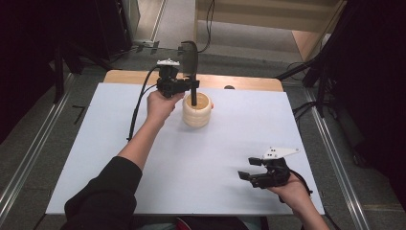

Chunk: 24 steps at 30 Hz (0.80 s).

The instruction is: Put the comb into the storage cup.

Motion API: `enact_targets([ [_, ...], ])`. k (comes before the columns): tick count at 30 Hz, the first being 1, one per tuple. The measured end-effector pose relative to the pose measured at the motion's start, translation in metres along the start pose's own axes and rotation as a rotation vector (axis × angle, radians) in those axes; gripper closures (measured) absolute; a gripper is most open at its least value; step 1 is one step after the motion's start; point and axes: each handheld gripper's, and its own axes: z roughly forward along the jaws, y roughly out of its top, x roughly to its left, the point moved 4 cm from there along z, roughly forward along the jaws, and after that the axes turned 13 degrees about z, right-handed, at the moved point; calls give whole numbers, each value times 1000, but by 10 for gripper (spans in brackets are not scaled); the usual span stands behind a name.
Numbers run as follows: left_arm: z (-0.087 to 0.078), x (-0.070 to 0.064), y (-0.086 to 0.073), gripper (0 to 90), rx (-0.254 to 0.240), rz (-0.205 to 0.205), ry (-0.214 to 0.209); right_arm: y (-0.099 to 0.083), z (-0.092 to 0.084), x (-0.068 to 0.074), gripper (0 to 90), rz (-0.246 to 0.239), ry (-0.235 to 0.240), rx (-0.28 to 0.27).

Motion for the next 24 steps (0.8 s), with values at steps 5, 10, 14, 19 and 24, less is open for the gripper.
enact_targets([
  [5,4,0,-3,726,-2,7,-4,0,0,0,254,4,3,0],
  [10,8,-1,-7,726,5,8,-7,0,0,-1,254,3,3,0],
  [14,11,0,-12,726,-1,-3,-8,0,0,0,254,-1,3,-2],
  [19,12,2,-20,726,4,-7,-16,0,0,-1,254,-2,3,-1],
  [24,14,4,-26,725,12,-5,-24,0,1,0,254,-2,5,1],
])
